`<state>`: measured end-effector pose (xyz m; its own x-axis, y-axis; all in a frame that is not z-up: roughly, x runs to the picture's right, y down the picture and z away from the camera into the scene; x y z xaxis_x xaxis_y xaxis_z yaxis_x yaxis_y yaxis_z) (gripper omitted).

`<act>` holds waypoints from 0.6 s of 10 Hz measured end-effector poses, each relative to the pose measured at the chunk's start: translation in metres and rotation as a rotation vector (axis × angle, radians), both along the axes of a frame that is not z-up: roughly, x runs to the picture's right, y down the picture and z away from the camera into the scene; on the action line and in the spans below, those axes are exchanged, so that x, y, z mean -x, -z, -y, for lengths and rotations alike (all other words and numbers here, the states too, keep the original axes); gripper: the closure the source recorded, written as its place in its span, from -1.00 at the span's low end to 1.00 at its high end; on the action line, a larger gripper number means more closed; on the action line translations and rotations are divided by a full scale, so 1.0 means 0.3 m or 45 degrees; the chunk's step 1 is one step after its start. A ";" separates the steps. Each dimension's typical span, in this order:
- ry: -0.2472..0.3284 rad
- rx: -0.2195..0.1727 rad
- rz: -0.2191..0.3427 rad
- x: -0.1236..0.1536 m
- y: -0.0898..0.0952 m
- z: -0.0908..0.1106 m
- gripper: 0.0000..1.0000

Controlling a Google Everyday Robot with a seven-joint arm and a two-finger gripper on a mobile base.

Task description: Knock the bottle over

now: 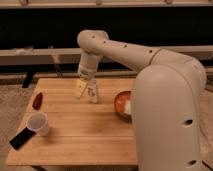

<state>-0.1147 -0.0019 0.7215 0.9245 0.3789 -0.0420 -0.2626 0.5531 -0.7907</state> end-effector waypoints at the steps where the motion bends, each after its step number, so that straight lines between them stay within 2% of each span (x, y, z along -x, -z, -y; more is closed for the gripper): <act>1: -0.002 -0.001 0.000 0.000 -0.007 0.001 -0.60; 6: 0.000 -0.012 -0.040 -0.025 -0.063 0.012 -0.60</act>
